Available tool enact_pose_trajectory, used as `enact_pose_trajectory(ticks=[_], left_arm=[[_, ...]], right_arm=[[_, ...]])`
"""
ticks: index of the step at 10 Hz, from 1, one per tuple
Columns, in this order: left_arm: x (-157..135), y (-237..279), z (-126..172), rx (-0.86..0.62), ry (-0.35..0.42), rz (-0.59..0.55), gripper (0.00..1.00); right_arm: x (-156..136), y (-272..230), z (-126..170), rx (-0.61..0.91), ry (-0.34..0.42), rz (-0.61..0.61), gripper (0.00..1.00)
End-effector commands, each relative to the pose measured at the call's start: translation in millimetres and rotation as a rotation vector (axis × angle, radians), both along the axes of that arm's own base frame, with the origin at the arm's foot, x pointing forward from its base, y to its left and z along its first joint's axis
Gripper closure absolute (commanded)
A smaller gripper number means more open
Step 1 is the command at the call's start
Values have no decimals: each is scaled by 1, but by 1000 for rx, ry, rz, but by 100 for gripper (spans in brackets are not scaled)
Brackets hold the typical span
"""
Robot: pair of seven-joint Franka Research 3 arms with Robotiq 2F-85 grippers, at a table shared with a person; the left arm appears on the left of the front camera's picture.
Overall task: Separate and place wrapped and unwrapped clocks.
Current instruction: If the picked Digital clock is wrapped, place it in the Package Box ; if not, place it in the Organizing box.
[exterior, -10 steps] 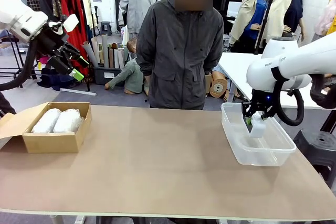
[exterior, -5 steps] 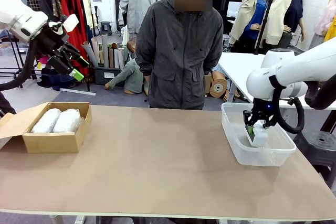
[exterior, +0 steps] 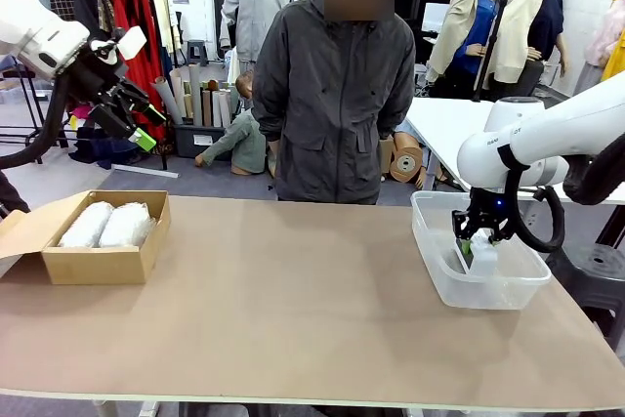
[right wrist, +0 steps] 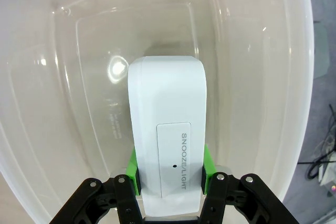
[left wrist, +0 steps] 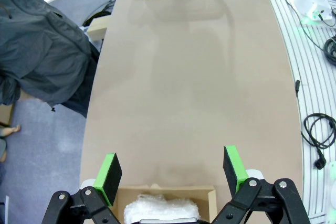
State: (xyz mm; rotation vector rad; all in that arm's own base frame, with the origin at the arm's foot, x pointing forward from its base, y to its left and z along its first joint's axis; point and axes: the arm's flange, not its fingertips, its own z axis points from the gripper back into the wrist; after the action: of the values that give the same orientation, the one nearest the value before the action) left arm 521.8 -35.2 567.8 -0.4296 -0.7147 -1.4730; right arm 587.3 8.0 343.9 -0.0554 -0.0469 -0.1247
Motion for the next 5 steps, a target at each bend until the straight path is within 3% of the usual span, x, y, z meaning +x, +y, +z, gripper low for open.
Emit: enact_pose_trajectory(ticks=[1, 4, 5], left_arm=[[-1, 0, 1, 1, -2, 6, 0], [-1, 0, 1, 1, -2, 6, 0], [-1, 0, 1, 1, -2, 6, 0]], right_arm=[[4, 1, 4, -4, -2, -12, 59], [5, 0, 6, -7, -8, -14, 3], [5, 1, 6, -7, -10, -15, 0]])
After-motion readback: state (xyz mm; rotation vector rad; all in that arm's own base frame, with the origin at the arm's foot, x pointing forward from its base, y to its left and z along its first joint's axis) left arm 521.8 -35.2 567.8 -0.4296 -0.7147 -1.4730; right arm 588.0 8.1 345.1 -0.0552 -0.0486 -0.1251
